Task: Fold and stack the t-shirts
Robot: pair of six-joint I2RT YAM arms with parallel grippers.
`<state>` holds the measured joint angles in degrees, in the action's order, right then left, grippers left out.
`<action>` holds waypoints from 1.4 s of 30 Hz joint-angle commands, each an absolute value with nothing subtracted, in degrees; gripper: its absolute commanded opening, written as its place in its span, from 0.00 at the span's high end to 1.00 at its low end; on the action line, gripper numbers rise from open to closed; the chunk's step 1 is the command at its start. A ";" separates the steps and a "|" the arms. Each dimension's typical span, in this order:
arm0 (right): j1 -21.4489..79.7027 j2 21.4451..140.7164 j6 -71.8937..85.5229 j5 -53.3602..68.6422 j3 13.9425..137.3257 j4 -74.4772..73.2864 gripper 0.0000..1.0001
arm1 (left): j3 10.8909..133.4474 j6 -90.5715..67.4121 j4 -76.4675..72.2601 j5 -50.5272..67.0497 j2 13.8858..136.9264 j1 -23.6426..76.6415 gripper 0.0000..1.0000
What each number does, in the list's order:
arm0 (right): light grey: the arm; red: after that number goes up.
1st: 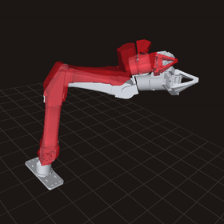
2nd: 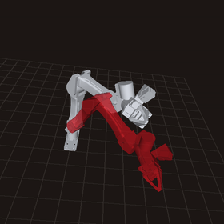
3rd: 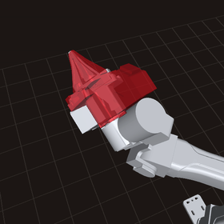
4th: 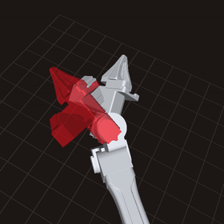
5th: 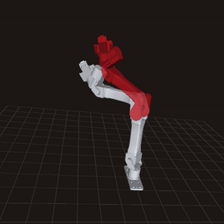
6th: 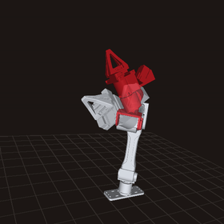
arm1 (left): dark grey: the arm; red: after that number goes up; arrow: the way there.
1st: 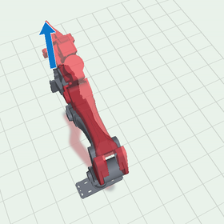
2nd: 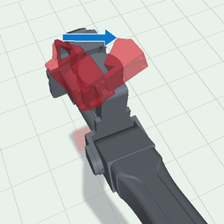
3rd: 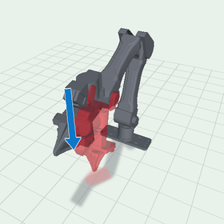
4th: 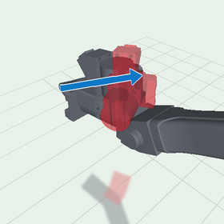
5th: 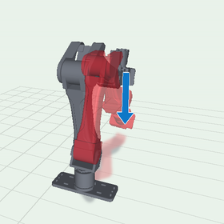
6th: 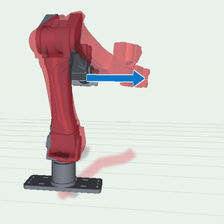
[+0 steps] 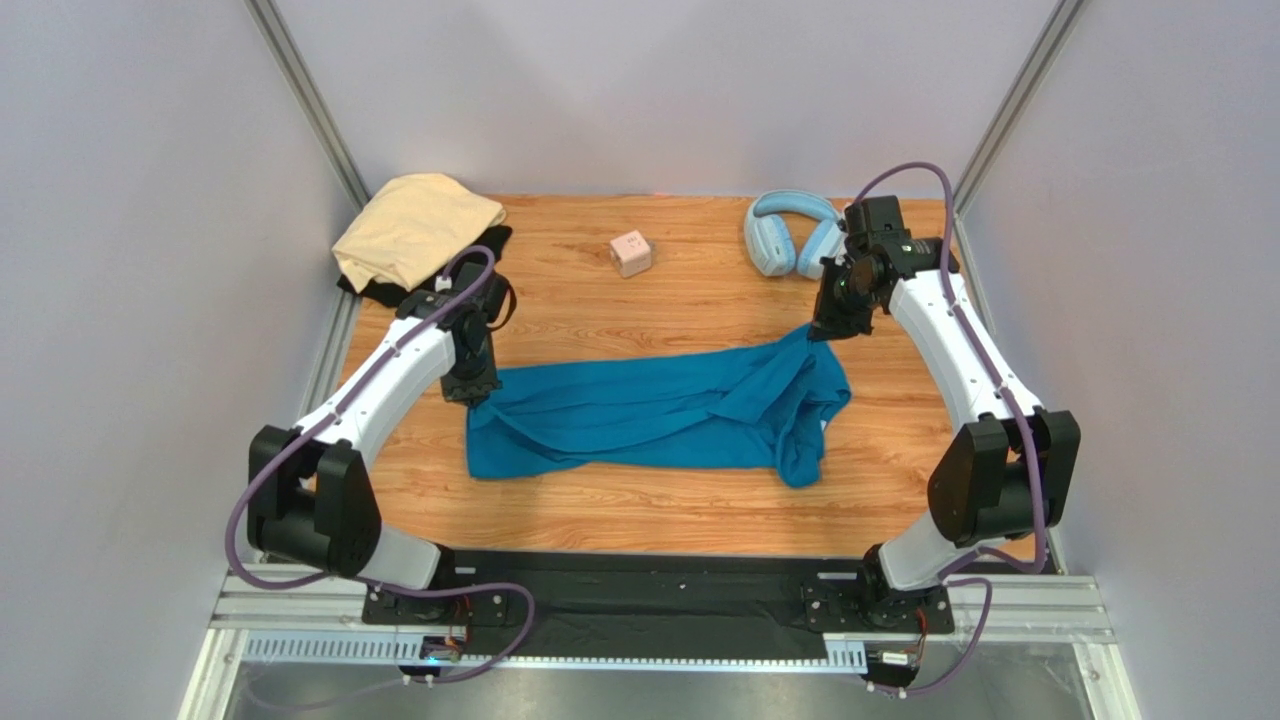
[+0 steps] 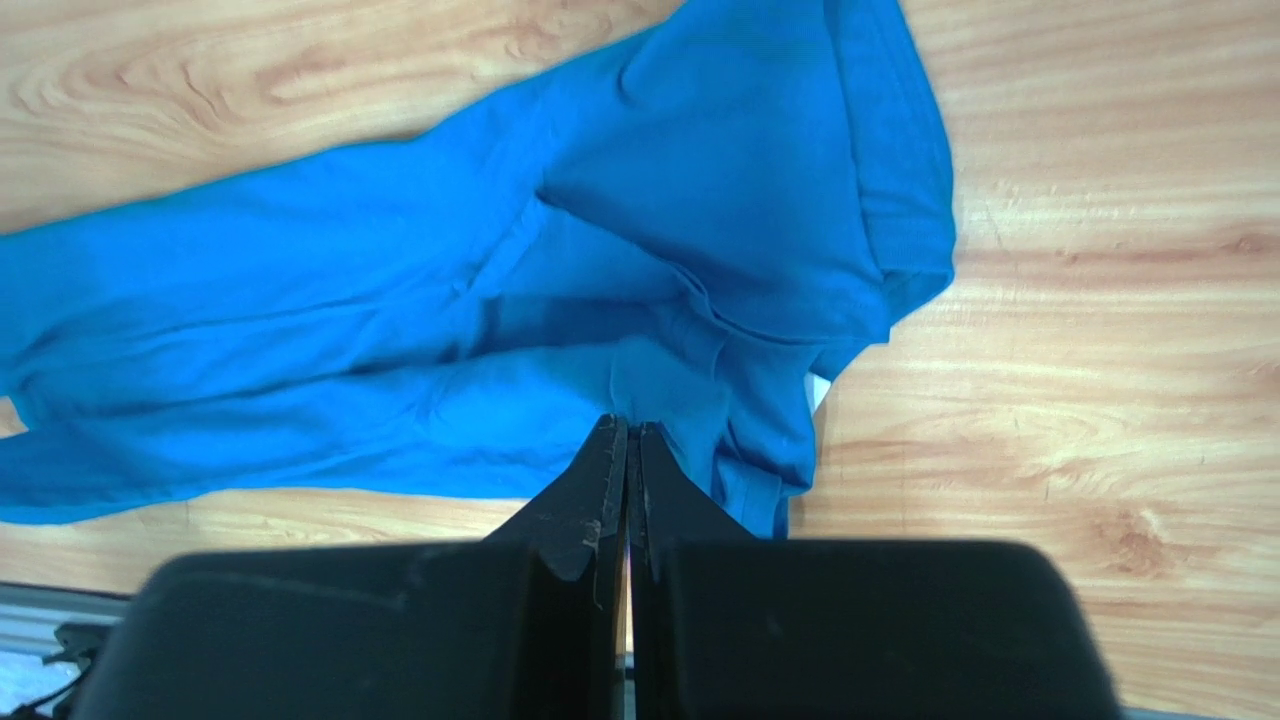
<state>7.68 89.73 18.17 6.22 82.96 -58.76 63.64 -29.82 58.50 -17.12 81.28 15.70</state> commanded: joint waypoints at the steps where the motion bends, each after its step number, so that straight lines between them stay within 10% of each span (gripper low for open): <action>1: 7.56 90.96 18.81 3.25 88.59 -55.55 1.00 | 68.02 -25.41 56.08 -15.82 84.55 15.21 1.00; 19: 6.15 95.45 18.02 0.09 95.36 -58.88 1.00 | 70.58 -20.66 52.12 -9.41 90.62 14.50 1.00; 42: 5.80 59.69 20.04 8.78 77.88 -68.54 1.00 | 57.39 -20.57 56.16 -3.25 60.83 14.59 1.00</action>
